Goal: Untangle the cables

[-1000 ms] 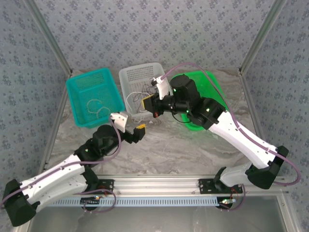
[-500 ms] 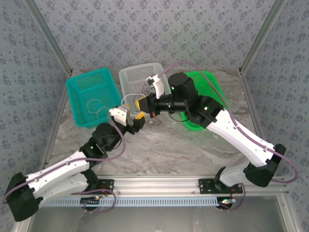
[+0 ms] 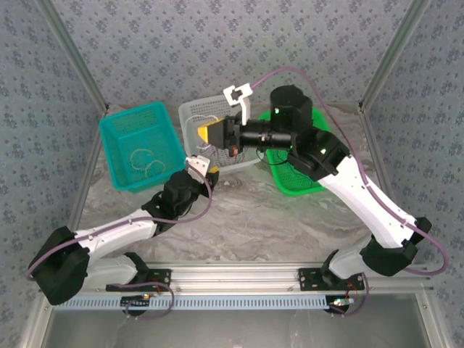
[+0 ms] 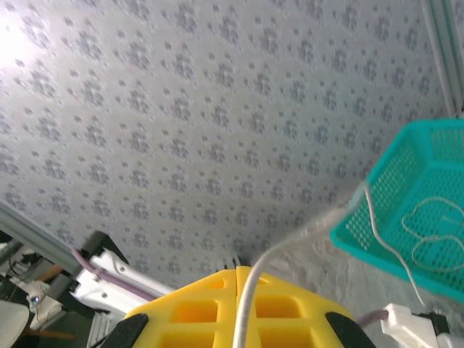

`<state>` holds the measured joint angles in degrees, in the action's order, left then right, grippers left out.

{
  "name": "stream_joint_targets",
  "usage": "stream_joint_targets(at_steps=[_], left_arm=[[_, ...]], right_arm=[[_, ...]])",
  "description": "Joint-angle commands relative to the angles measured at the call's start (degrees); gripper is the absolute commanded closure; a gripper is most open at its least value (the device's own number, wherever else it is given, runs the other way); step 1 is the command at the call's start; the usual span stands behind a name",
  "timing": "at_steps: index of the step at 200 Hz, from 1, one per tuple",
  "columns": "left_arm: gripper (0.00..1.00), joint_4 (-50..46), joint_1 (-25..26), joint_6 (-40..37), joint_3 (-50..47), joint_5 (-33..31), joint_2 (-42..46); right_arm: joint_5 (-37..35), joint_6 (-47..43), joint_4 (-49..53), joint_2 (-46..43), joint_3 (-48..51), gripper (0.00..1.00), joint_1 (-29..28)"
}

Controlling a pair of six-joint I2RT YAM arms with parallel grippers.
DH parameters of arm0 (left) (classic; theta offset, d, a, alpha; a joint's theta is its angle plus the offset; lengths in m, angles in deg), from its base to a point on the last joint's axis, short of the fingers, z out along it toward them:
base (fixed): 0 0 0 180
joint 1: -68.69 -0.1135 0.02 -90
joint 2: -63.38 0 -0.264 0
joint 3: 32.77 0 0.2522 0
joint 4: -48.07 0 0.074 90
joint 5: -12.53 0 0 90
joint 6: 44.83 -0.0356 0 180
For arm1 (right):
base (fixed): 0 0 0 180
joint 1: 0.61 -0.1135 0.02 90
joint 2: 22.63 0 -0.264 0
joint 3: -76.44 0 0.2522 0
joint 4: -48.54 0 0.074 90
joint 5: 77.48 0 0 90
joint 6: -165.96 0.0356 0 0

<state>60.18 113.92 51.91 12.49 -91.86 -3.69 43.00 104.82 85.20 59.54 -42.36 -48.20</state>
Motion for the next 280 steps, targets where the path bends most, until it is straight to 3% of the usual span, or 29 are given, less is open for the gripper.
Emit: stream_joint_targets(at_steps=[1, 60, 130, 179, 198, 218, 254, 280], left_arm=[[0.74, -1.81, -1.38, 1.88, -1.08, -0.86, -0.07], [0.73, -6.22, -3.81, 4.73, -7.17, -4.28, 4.57], [0.73, -13.55, -8.16, 9.16, -14.85, -8.58, 16.76], [0.73, -18.36, -9.36, 9.53, -15.15, -9.52, 29.81], [0.65, -20.63, -10.05, 9.6, -13.25, -9.92, 34.11], [0.45, -22.8, -10.89, 9.11, -10.06, -9.4, 37.04], [0.22, -27.31, -13.69, 8.23, -2.33, -9.45, 37.89], [0.14, -29.64, -15.45, 8.48, 0.81, -9.18, 37.36]], right_arm=[[3.17, 1.45, 1.67, 1.08, -3.92, 1.0, 1.85], [6.55, 3.82, 2.78, 2.62, -8.66, 1.0, 9.07], [6.51, 3.39, 5.48, 3.46, -13.45, 1.0, 11.42], [9.68, 5.34, 3.17, 10.55, -17.48, 1.0, 10.47], [9.86, 4.31, 3.95, 13.8, -21.26, 1.0, 9.25], [10.74, 3.28, 5.98, 17.79, -27.11, 1.0, 8.49], [12.82, 3.26, 6.88, 26.81, -37.61, 1.0, 7.41], [13.78, 4.75, 6.07, 33.12, -45.96, 1.0, 6.4]])
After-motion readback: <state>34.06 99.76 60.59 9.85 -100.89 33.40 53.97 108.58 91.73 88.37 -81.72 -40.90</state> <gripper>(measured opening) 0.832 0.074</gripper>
